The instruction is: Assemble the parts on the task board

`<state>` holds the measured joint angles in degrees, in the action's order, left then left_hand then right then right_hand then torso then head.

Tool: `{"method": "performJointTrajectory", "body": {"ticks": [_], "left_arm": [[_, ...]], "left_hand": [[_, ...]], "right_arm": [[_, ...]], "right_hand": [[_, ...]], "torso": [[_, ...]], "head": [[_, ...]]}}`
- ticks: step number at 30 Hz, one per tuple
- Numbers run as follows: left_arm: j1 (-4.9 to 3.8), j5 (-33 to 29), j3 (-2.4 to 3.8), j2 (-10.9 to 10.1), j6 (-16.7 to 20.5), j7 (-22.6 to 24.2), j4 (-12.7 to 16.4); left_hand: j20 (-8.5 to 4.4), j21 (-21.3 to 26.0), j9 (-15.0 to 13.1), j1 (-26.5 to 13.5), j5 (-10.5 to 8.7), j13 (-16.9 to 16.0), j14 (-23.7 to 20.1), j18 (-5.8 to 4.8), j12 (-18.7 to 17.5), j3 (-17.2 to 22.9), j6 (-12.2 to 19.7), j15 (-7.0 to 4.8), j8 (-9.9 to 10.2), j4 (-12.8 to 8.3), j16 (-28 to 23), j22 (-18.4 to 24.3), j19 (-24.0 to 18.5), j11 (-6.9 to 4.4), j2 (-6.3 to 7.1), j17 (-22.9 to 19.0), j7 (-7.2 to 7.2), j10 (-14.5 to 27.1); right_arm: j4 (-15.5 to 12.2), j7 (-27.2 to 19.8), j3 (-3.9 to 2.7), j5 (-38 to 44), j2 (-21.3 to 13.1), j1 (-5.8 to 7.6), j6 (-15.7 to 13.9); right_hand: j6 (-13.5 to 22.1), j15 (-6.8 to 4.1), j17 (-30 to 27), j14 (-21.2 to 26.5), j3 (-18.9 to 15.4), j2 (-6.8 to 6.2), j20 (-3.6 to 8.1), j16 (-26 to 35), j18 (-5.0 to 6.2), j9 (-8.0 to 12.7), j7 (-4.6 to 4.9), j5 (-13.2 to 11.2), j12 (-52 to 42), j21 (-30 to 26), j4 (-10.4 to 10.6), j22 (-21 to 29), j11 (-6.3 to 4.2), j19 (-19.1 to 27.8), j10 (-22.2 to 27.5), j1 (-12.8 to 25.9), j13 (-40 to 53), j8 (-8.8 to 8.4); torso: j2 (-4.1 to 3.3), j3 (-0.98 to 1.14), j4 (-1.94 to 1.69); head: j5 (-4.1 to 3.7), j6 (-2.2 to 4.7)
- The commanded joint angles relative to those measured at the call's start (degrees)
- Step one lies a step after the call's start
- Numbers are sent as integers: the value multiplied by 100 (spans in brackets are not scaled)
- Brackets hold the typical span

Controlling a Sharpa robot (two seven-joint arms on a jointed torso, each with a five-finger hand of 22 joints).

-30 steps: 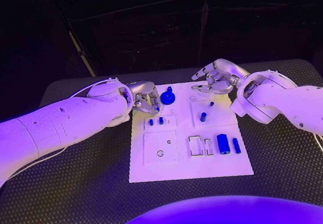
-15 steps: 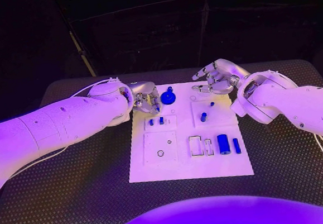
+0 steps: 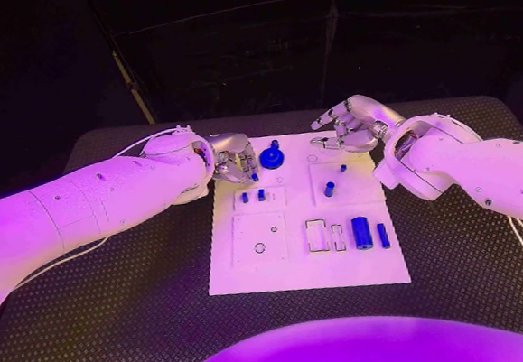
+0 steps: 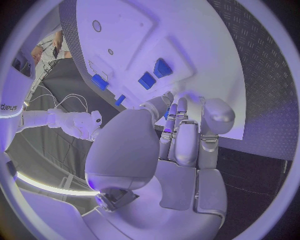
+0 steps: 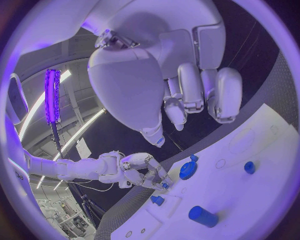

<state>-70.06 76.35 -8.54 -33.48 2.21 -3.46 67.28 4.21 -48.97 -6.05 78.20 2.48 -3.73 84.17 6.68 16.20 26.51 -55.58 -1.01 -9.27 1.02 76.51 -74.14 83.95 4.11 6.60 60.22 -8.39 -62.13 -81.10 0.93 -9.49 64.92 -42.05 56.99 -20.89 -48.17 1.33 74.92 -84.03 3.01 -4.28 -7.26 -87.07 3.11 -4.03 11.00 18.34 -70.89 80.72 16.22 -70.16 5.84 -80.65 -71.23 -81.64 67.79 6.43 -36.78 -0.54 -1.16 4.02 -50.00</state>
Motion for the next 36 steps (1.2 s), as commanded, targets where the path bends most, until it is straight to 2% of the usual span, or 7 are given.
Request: {"method": "performJointTrajectory", "body": {"ticks": [1, 8, 12, 14, 19, 29, 36], "left_arm": [[-6, -25, 4, -1, -14, -20, 11], [-6, -71, 4, -15, 19, -17, 12], [-5, -117, 4, -89, 69, -1, 27], [-7, -213, 6, -164, 134, 22, 50], [-43, -718, 12, -421, 360, 157, 117], [-119, -3349, 10, -1103, 1317, 1305, 572], [-110, -5494, -7, -1401, 1299, 2330, 1088]], "left_hand": [[18, -41, 20, -51, 22, -9, 58, -43, -30, 30, 66, 37, 47, 0, -12, -11, 75, 32, 5, -6, -1, -23], [17, -57, 65, -53, 22, -12, 55, -41, -60, 48, 138, 27, 121, -7, -9, -26, 72, 20, 23, -14, -4, -50], [18, -54, 81, -53, 22, -11, 52, -40, -78, 53, 158, 29, 146, -13, -12, -28, 69, 27, 36, -25, -11, -46], [20, -53, 86, -52, 23, -10, 51, -40, -86, 55, 163, 31, 153, -16, -13, -29, 67, 31, 42, -28, -15, -43], [29, 38, 82, -19, 25, -12, 48, -28, -120, 92, 42, 44, 111, -45, -5, -1, 43, 45, 40, -18, -12, -37], [80, 1126, 120, -14, 60, -62, -138, 136, -51, 263, -144, 84, 25, -120, -351, 407, -214, 79, 7, -664, -107, -216], [113, 2441, 142, -76, 60, -103, -537, 327, 29, 214, -264, 91, -70, -140, -960, 947, -626, 81, -41, -1656, -113, -262]], "right_arm": [[-7, -26, -3, -15, -3, 9, -18], [-2, -2, -3, -15, -11, 9, -13], [13, 89, -3, 18, -43, 9, 40], [20, 146, -3, 63, -75, 9, 97], [4, 253, -3, 304, -194, 9, 298], [-179, 630, -3, 2270, -543, 8, 699], [-271, 1109, -3, 3383, -558, 5, 695]], "right_hand": [[22, 6, 986, -396, -2, 27, -12, 38, 95, 0, -17, 20, 17, -28, 0, 9, -5, 33, 13, 44, -5, 15], [23, 6, 964, -387, -2, 26, -12, 53, 102, 1, -17, 22, 68, -45, -1, 44, -6, 51, 64, 43, -65, 15], [-16, -14, 807, -315, 68, 59, 4, 164, 137, -5, -40, 35, 1057, -159, -16, 228, -30, 142, 904, -48, -1121, 54], [-223, -57, 548, -192, 184, 72, 36, 356, 217, -40, -87, 41, 2025, -391, -61, 631, -83, 344, 1589, -214, -2065, 168], [-794, -176, 294, -114, 673, 17, 182, 566, 247, -127, -201, -6, 3220, -535, -210, 812, -215, 379, 1650, -648, -3094, 496], [-929, -166, 136, -184, 1261, -310, 165, 673, 225, -25, -275, -514, 4898, -550, -409, 767, -176, 240, 1266, -640, -4705, 386], [-808, -125, 117, -219, 1245, -462, 124, 676, 213, 25, -273, -1006, 5235, -538, -361, 726, -125, 179, 1292, -464, -5103, 145]], "torso": [[3, 0, -1], [3, 1, -2], [4, -1, 0], [3, -5, -5], [12, 6, -1], [18, 1, -2], [4, -7, 2]], "head": [[-1, 0], [-6, 0], [-24, 0], [-36, 0], [-55, 0], [-371, 105], [-537, 188]]}}
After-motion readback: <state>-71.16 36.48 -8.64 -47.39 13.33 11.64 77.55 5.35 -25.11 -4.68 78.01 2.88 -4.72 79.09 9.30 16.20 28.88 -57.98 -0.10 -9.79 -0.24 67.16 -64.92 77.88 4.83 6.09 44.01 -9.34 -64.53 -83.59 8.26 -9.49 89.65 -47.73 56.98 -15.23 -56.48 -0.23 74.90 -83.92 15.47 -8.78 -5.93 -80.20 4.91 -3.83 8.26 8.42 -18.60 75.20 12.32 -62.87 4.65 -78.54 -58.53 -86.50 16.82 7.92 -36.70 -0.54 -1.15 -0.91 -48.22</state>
